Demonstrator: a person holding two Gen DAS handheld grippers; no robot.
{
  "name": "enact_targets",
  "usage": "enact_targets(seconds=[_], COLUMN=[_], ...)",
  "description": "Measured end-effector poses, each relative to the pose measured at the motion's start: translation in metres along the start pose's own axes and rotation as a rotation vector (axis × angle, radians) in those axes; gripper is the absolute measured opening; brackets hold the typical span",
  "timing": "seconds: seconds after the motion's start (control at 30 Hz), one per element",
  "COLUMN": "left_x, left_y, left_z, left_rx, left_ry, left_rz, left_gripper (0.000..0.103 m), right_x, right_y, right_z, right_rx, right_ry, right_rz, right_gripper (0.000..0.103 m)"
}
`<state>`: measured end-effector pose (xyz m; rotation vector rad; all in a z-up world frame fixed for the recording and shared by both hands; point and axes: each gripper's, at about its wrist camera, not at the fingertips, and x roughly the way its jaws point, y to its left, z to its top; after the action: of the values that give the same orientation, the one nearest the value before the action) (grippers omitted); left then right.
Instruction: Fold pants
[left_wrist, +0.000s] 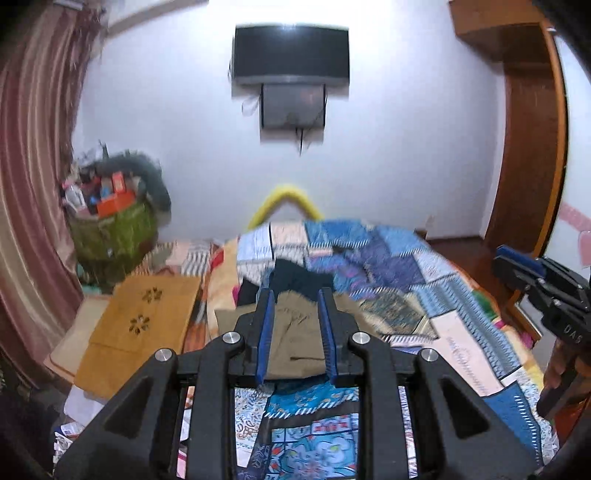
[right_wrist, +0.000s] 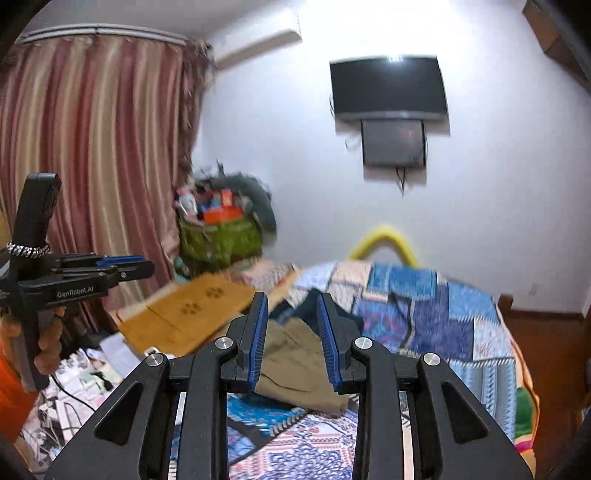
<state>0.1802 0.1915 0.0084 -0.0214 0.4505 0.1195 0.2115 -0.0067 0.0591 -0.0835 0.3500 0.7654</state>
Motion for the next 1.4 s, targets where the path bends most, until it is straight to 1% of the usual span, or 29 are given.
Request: enact_targets(seconds=[0.03, 0.1, 0.17, 0.2, 0.27, 0.33, 0.37, 0.4, 0.43, 0.47, 0.5, 0.53, 0.57, 0.6, 0.67, 0.7, 0.73, 0.83, 1.4], left_x=[-0.013, -0.041, -0.066, -0.075, -0.089, -0.099, -0.103, -0.106, -0.110, -0.113, -0.117, -0.120, -0.122, -0.123, -0.126, -0.127, -0.126, -0.128, -0.128], left_y=[-0.005, -0.017, -0.027, -0.031, -0.039, -0.041, -0.041, -0.042, -0.042, -0.043, -0.043, -0.044, -0.043, -0.043, -0.042, -0.042, -0.041, -0.041, -0.042], left_z=[-0.002, -0.007, -0.015, -0.019, -0.027, -0.034, -0.037, -0.039, -0.041, -0.043, -0.044, -0.046, -0.047, -0.048, -0.049, -0.049, -0.049, -0.051, -0.053], left_rx=[0.004, 0.011, 0.018, 0.021, 0.016, -0.005, -0.014, -0.021, -0.026, -0.028, -0.031, -0.034, -0.039, -0.043, -0.049, -0.051, -0.052, -0.053, -0.045], left_ry=[-0.020, -0.069, -0.111, -0.126, -0.146, -0.151, -0.151, -0.152, -0.159, -0.167, -0.178, -0.186, -0.191, -0.194, -0.197, -0.202, -0.207, -0.215, -0.227], left_rz=[-0.002, -0.008, -0.003, 0.004, 0.011, -0.004, -0.010, -0.011, -0.001, 0.008, 0.020, 0.025, 0.029, 0.030, 0.030, 0.036, 0.041, 0.054, 0.050], left_gripper=[0.025, 0.029, 0.038, 0.040, 0.049, 0.055, 0.057, 0.062, 0.069, 0.076, 0.080, 0.084, 0.087, 0.088, 0.095, 0.097, 0.099, 0.101, 0.102], right_x=[-0.012, -0.029, -0.044, -0.052, -0.059, -0.070, -0.072, -0.076, -0.080, -0.082, -0.083, -0.085, -0.085, -0.085, -0.085, -0.090, -0.089, -0.091, -0.095], right_y=[0.007, 0.017, 0.024, 0.027, 0.029, 0.033, 0.033, 0.035, 0.036, 0.035, 0.036, 0.036, 0.037, 0.037, 0.038, 0.037, 0.036, 0.037, 0.042], right_z=[0.001, 0.001, -0.001, -0.003, -0.007, -0.012, -0.013, -0.016, -0.017, -0.018, -0.018, -0.020, -0.021, -0.021, -0.021, -0.023, -0.023, -0.025, -0.031], right_rx=[-0.006, -0.017, -0.016, -0.002, 0.018, 0.030, 0.031, 0.032, 0.037, 0.040, 0.045, 0.047, 0.047, 0.048, 0.051, 0.055, 0.061, 0.060, 0.061], right_ry=[-0.023, -0.059, -0.089, -0.103, -0.111, -0.131, -0.137, -0.146, -0.149, -0.150, -0.154, -0.158, -0.160, -0.157, -0.151, -0.150, -0.150, -0.151, -0.144], right_rz=[0.002, 0.004, 0.008, 0.018, 0.030, 0.016, 0.007, -0.007, -0.018, -0.027, -0.038, -0.049, -0.056, -0.065, -0.074, -0.076, -0.079, -0.090, -0.081], right_gripper=[0.026, 0.026, 0.027, 0.028, 0.034, 0.050, 0.053, 0.058, 0.065, 0.069, 0.077, 0.081, 0.082, 0.085, 0.091, 0.097, 0.100, 0.101, 0.101])
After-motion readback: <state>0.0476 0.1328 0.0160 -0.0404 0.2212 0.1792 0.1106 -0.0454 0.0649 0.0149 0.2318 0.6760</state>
